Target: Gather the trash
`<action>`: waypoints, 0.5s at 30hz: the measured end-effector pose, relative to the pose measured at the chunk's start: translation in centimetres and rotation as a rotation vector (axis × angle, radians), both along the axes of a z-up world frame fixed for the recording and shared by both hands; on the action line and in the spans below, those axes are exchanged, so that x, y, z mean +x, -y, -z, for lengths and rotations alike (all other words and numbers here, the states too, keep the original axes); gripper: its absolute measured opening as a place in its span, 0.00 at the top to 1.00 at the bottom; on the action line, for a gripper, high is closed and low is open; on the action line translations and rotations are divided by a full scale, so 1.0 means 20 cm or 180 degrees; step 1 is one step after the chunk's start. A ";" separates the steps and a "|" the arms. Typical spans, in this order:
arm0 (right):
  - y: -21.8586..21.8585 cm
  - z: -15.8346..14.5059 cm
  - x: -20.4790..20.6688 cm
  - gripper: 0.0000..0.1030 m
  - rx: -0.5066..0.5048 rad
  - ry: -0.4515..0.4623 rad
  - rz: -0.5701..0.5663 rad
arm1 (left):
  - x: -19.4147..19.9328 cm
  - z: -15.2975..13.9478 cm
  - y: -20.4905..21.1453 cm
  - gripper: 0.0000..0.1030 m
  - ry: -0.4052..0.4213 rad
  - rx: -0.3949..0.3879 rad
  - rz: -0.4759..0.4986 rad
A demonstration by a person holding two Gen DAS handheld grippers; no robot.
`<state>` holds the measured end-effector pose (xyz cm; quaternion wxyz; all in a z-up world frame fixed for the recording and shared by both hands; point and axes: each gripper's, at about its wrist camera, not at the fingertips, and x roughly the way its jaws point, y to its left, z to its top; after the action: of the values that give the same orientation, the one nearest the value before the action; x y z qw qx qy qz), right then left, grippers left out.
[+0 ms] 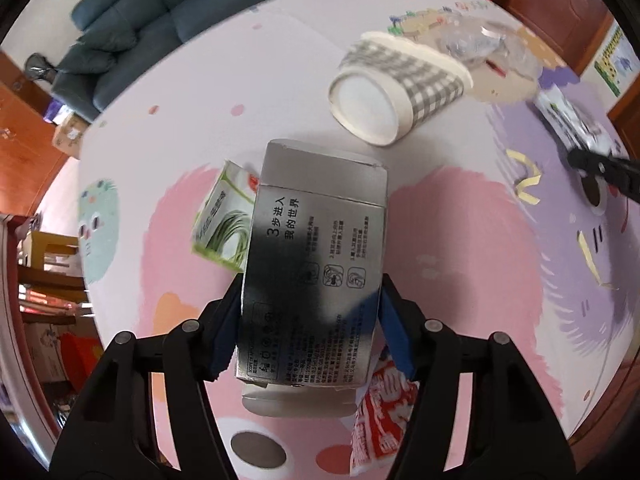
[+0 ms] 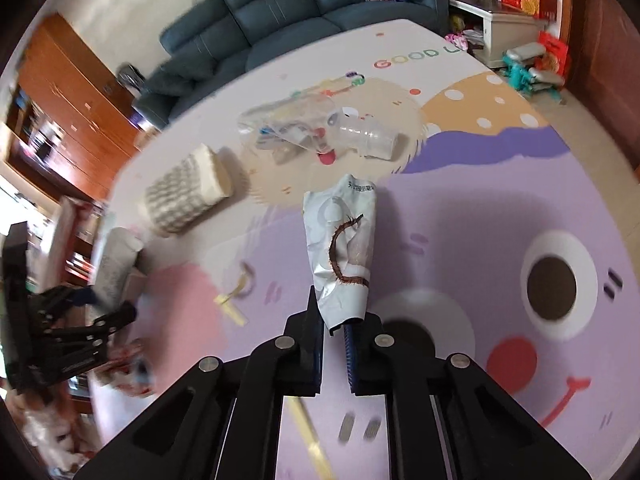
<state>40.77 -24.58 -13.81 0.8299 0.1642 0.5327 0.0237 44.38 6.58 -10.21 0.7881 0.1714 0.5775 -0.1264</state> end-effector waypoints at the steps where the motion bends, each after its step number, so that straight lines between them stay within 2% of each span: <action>1: 0.01 -0.02 -0.04 0.92 0.0082 0.0047 0.0014 | -0.03 -0.04 0.00 0.43 0.0072 -0.0031 -0.0034; 4: 0.05 -0.11 -0.17 0.92 0.0309 0.0190 0.0012 | -0.13 -0.17 0.00 0.43 0.0291 -0.0103 -0.0072; 10: 0.08 -0.33 -0.48 0.92 0.0491 0.0449 -0.0077 | -0.44 -0.52 0.07 0.43 0.0696 -0.0412 0.0086; 15: 0.09 -0.51 -0.82 0.92 0.0506 0.0612 -0.0254 | -0.81 -0.70 0.13 0.43 0.0703 -0.0812 0.0274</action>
<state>24.37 -26.47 -3.68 0.8599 0.2051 0.4532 0.1145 28.14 3.89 3.79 0.8560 0.1075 0.4588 -0.2127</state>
